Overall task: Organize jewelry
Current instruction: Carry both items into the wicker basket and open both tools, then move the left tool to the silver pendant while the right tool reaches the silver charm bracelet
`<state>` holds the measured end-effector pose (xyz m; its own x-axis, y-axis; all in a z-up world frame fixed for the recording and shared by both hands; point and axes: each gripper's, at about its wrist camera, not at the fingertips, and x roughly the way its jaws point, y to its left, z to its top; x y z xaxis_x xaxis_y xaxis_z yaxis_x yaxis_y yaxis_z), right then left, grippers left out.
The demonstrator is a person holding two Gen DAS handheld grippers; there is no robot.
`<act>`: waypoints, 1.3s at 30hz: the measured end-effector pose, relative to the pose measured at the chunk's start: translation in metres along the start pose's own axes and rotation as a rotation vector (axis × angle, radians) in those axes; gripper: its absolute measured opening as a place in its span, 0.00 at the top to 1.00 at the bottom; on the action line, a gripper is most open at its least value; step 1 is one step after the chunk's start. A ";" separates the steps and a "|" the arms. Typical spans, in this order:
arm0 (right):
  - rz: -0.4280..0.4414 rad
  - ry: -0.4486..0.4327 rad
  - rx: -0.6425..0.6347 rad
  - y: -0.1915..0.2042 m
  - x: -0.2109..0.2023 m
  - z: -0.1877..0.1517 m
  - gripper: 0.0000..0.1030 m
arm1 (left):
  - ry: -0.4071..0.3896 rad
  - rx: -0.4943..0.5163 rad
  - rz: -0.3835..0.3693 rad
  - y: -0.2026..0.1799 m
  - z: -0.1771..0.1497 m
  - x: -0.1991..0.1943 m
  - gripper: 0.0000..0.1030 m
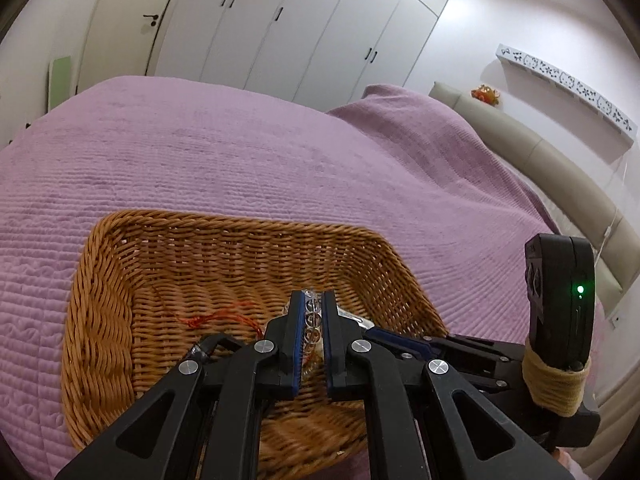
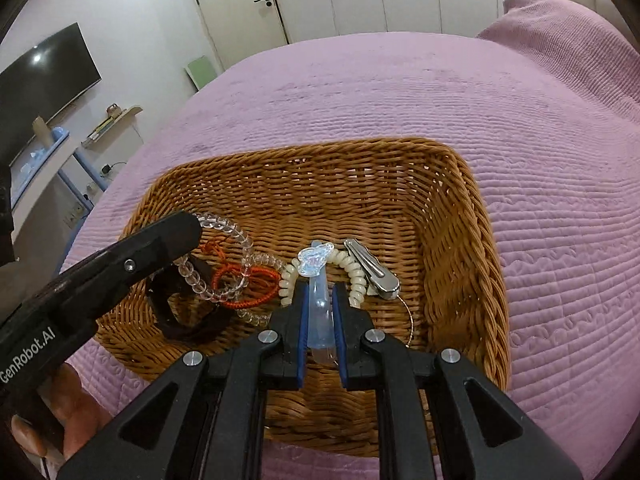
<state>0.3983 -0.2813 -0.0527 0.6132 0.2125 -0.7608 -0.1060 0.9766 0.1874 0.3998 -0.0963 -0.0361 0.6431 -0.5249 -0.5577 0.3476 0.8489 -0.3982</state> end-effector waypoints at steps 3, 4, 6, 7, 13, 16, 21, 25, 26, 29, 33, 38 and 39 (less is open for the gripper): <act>0.011 -0.011 0.005 -0.004 -0.008 -0.003 0.69 | 0.001 0.011 -0.020 -0.005 -0.003 -0.007 0.69; 0.014 -0.015 0.005 -0.005 -0.012 -0.005 0.66 | -0.009 0.020 -0.011 -0.008 -0.003 -0.012 0.50; 0.021 -0.025 0.002 -0.007 -0.023 -0.009 0.64 | -0.033 0.028 -0.008 -0.011 -0.004 -0.026 0.41; 0.023 -0.029 0.000 -0.007 -0.029 -0.011 0.62 | -0.037 0.033 -0.014 -0.013 -0.005 -0.032 0.41; 0.041 -0.074 0.003 -0.007 -0.076 -0.031 0.50 | -0.054 0.091 -0.031 -0.029 -0.015 -0.090 0.38; 0.045 -0.097 0.001 -0.007 -0.102 -0.047 0.50 | -0.084 0.107 -0.033 -0.032 -0.024 -0.123 0.29; 0.058 -0.112 0.002 -0.007 -0.134 -0.083 0.50 | -0.117 0.136 -0.026 -0.037 -0.048 -0.180 0.28; 0.033 -0.116 -0.032 0.002 -0.148 -0.111 0.50 | -0.122 0.160 -0.007 -0.041 -0.072 -0.213 0.28; 0.044 -0.111 -0.037 0.004 -0.150 -0.119 0.50 | -0.120 0.163 -0.003 -0.042 -0.080 -0.221 0.28; 0.048 -0.108 -0.050 0.009 -0.154 -0.139 0.50 | -0.117 0.158 0.006 -0.041 -0.101 -0.237 0.28; 0.008 -0.114 -0.091 0.017 -0.155 -0.163 0.50 | -0.103 0.138 0.017 -0.032 -0.129 -0.249 0.28; -0.037 -0.114 -0.142 0.024 -0.147 -0.189 0.50 | -0.084 0.062 0.012 -0.013 -0.161 -0.250 0.28; -0.043 -0.113 -0.146 0.024 -0.144 -0.192 0.50 | -0.073 0.045 0.010 -0.008 -0.167 -0.248 0.28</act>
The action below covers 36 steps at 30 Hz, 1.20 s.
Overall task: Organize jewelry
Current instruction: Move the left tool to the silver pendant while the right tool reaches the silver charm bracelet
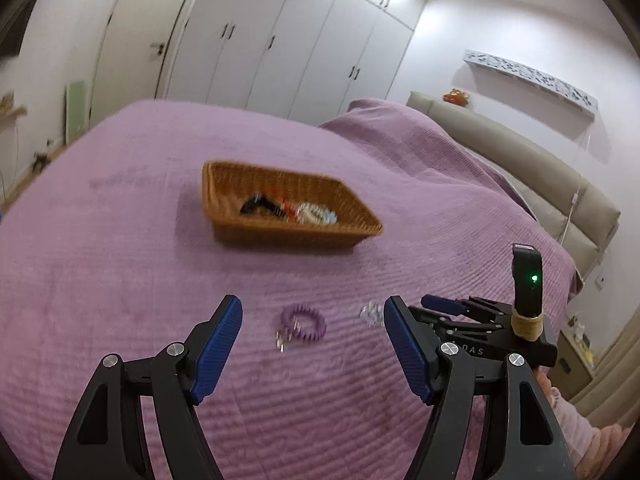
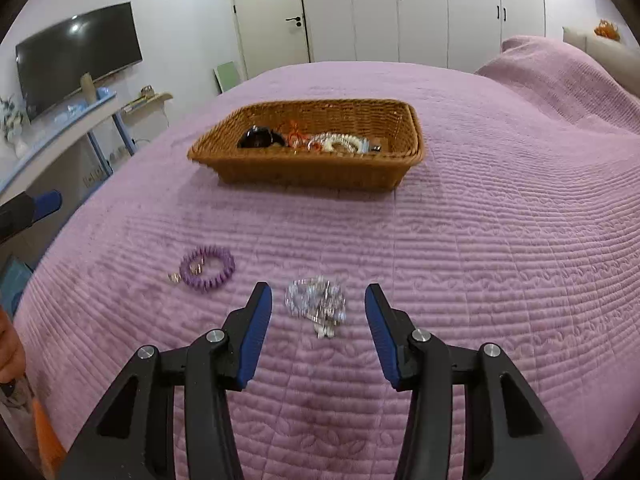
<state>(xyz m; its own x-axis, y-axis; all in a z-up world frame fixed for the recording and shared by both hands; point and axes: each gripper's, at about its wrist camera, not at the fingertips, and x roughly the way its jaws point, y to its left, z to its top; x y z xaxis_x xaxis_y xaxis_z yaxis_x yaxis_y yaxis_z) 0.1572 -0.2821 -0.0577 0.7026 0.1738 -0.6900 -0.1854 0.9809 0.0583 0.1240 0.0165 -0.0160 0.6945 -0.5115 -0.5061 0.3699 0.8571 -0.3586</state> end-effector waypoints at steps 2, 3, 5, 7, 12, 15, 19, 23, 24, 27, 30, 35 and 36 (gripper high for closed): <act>-0.006 0.005 -0.006 0.001 0.006 -0.007 0.50 | 0.017 -0.019 0.015 0.007 -0.009 0.007 0.28; -0.009 0.008 -0.005 0.000 0.009 -0.010 0.50 | 0.029 -0.026 0.026 0.010 -0.014 0.011 0.28; -0.013 0.024 0.006 -0.004 0.017 -0.016 0.50 | 0.052 -0.039 0.031 0.014 -0.020 0.020 0.28; -0.013 0.038 0.022 -0.008 0.023 -0.018 0.50 | 0.080 -0.047 0.031 0.018 -0.026 0.030 0.28; 0.008 0.034 0.057 -0.017 0.026 -0.019 0.50 | 0.164 0.006 0.069 0.014 -0.032 0.057 0.28; 0.016 0.039 0.066 -0.020 0.028 -0.021 0.50 | 0.215 0.054 0.101 0.011 -0.031 0.074 0.39; 0.010 0.033 0.081 -0.022 0.028 -0.021 0.50 | 0.283 0.105 0.158 0.011 -0.031 0.097 0.57; 0.012 0.039 0.098 -0.025 0.029 -0.021 0.50 | 0.307 0.115 0.164 0.012 -0.029 0.111 0.63; 0.012 0.041 0.099 -0.025 0.030 -0.021 0.50 | 0.308 0.117 0.161 0.011 -0.028 0.114 0.63; 0.026 0.039 0.105 -0.026 0.031 -0.020 0.50 | 0.316 0.129 0.157 0.009 -0.025 0.122 0.63; 0.034 0.048 0.128 -0.031 0.034 -0.017 0.50 | 0.324 0.137 0.160 0.007 -0.023 0.130 0.64; 0.073 0.054 0.197 -0.045 0.041 -0.011 0.50 | 0.321 0.143 0.165 0.005 -0.023 0.133 0.64; 0.093 0.055 0.217 -0.049 0.042 -0.010 0.51 | 0.317 0.142 0.164 0.005 -0.023 0.133 0.65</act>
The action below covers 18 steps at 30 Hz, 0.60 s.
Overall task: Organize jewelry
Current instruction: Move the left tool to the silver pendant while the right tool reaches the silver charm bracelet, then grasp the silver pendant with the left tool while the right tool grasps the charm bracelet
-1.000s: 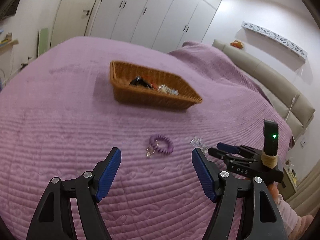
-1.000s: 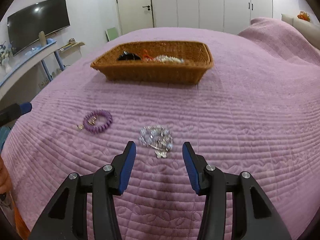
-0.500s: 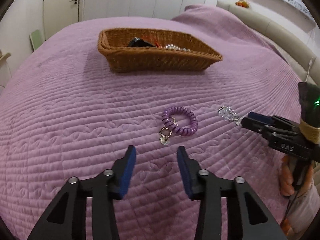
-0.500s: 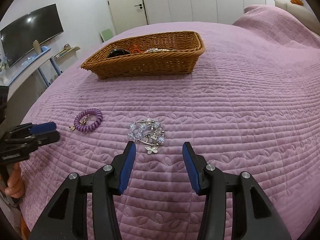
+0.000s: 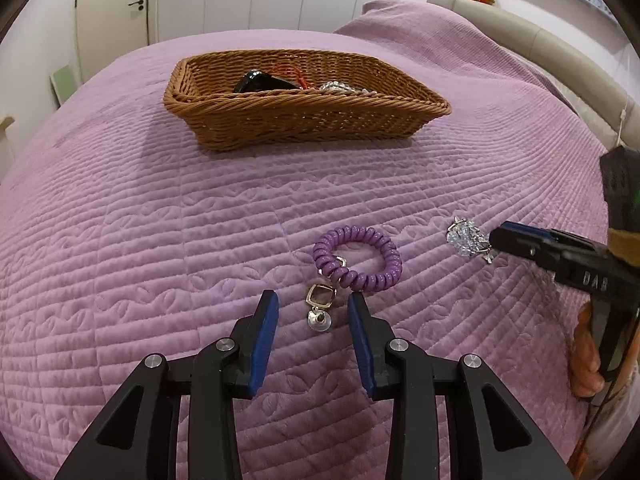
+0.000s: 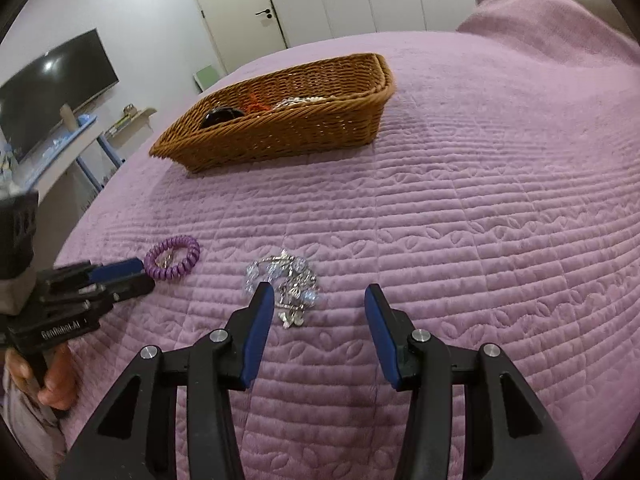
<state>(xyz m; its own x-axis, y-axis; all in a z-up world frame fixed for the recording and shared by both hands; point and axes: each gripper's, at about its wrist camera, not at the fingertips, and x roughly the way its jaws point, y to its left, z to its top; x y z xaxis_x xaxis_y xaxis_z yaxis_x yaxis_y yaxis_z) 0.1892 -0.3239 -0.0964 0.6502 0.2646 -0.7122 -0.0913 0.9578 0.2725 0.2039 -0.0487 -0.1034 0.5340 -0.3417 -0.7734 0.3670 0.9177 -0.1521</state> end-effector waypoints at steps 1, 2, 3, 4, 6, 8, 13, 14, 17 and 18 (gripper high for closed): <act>0.019 0.001 0.018 -0.003 0.001 0.003 0.52 | -0.001 -0.002 -0.001 -0.001 0.000 0.000 0.66; 0.028 0.003 0.034 -0.006 0.003 0.006 0.52 | -0.002 -0.006 -0.003 0.000 0.000 0.001 0.66; 0.027 0.006 0.041 -0.007 0.006 0.008 0.52 | -0.004 -0.008 -0.002 0.000 0.000 0.001 0.67; 0.022 0.013 0.037 -0.006 0.009 0.010 0.53 | -0.004 -0.008 -0.002 0.001 0.000 0.001 0.67; 0.011 0.021 0.010 0.001 0.012 0.011 0.55 | -0.003 -0.004 0.001 0.001 0.000 0.002 0.67; -0.020 0.031 -0.041 0.012 0.016 0.008 0.56 | -0.002 -0.003 0.004 -0.001 0.001 0.004 0.67; -0.072 0.038 -0.108 0.027 0.022 0.006 0.61 | -0.003 -0.008 0.004 -0.001 0.005 0.008 0.74; -0.078 0.047 -0.111 0.028 0.025 0.006 0.61 | -0.003 -0.009 0.002 -0.001 0.005 0.008 0.74; -0.096 0.045 -0.132 0.034 0.027 0.004 0.62 | -0.003 -0.012 -0.004 0.000 0.005 0.009 0.74; -0.101 0.045 -0.136 0.034 0.027 0.004 0.62 | -0.002 -0.012 -0.005 0.000 0.005 0.010 0.74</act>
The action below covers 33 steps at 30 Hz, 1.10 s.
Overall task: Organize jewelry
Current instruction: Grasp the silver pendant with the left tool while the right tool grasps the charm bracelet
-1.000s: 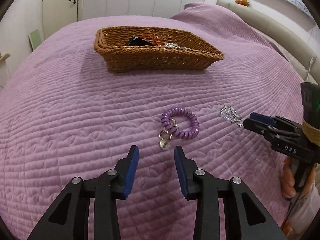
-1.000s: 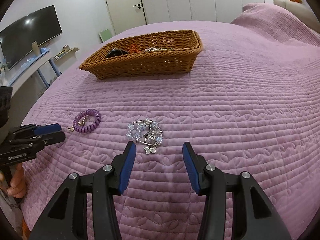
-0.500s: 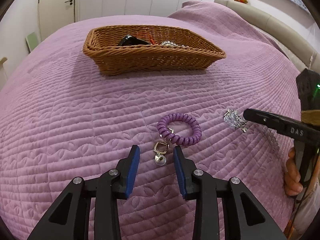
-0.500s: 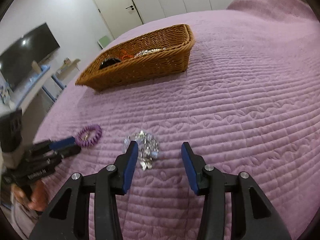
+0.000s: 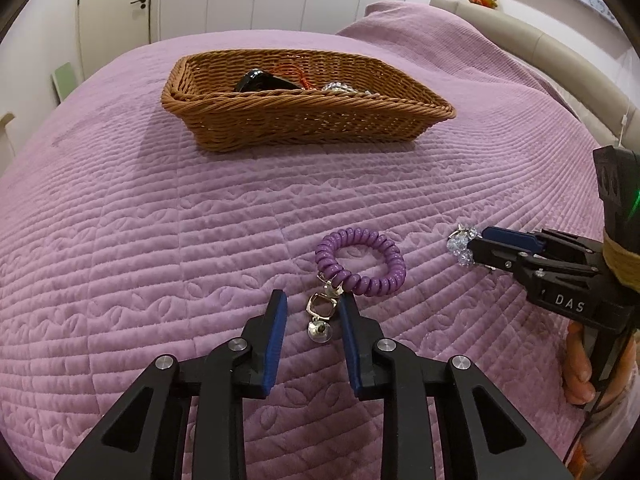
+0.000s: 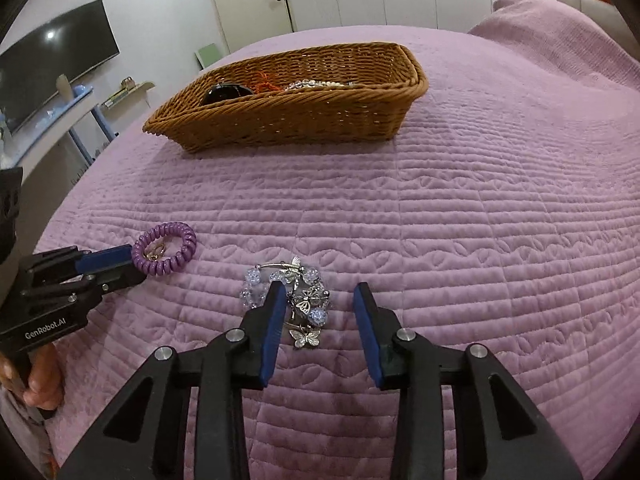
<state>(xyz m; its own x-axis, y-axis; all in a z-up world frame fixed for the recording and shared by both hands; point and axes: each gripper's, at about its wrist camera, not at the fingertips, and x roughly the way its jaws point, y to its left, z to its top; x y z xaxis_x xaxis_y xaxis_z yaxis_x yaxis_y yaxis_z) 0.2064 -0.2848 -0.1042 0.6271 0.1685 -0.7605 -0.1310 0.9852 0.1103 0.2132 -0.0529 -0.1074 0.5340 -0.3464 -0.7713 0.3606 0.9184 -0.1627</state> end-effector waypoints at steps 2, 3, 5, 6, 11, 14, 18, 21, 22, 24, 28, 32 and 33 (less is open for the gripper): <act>-0.007 -0.001 -0.007 0.002 0.001 0.000 0.62 | -0.001 0.004 0.002 -0.001 0.000 0.001 0.74; -0.007 -0.002 -0.008 0.002 0.002 0.001 0.62 | 0.000 0.009 0.004 -0.002 0.000 0.001 0.74; -0.007 -0.002 -0.008 0.001 0.002 0.000 0.62 | -0.001 0.015 0.008 -0.004 0.000 0.001 0.74; -0.007 -0.002 -0.009 0.001 0.002 0.000 0.62 | -0.001 0.018 0.010 -0.005 0.000 0.002 0.74; -0.015 -0.001 -0.021 0.003 0.005 0.001 0.64 | 0.003 0.019 -0.002 -0.006 0.003 0.004 0.74; -0.025 0.000 -0.030 0.006 0.006 0.002 0.64 | 0.008 0.025 -0.012 -0.009 0.007 0.009 0.74; -0.030 -0.004 -0.046 0.009 0.008 0.002 0.75 | 0.008 0.045 -0.003 -0.014 0.009 0.012 0.74; -0.039 -0.009 -0.060 0.012 0.008 0.001 0.80 | 0.009 0.042 -0.002 -0.015 0.008 0.011 0.74; -0.041 -0.010 -0.062 0.013 0.007 0.001 0.80 | 0.009 0.040 -0.002 -0.014 0.006 0.010 0.74; -0.037 -0.011 -0.060 0.012 0.007 0.000 0.80 | 0.007 0.042 -0.002 -0.013 0.003 0.006 0.74; -0.029 -0.014 -0.055 0.011 0.005 -0.002 0.81 | 0.003 0.049 0.012 -0.014 -0.002 0.003 0.80; -0.023 -0.027 -0.052 0.010 -0.001 -0.005 0.84 | -0.002 0.058 0.024 -0.014 -0.003 0.001 0.86; -0.022 -0.030 -0.048 0.009 -0.003 -0.006 0.85 | -0.002 0.056 0.022 -0.014 -0.005 -0.001 0.86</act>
<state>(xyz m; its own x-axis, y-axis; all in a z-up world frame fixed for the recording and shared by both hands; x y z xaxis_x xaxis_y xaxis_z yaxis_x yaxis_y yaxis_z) 0.1987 -0.2766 -0.1053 0.6530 0.1479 -0.7427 -0.1527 0.9863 0.0622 0.2035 -0.0646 -0.1070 0.5440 -0.3265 -0.7729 0.3911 0.9137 -0.1107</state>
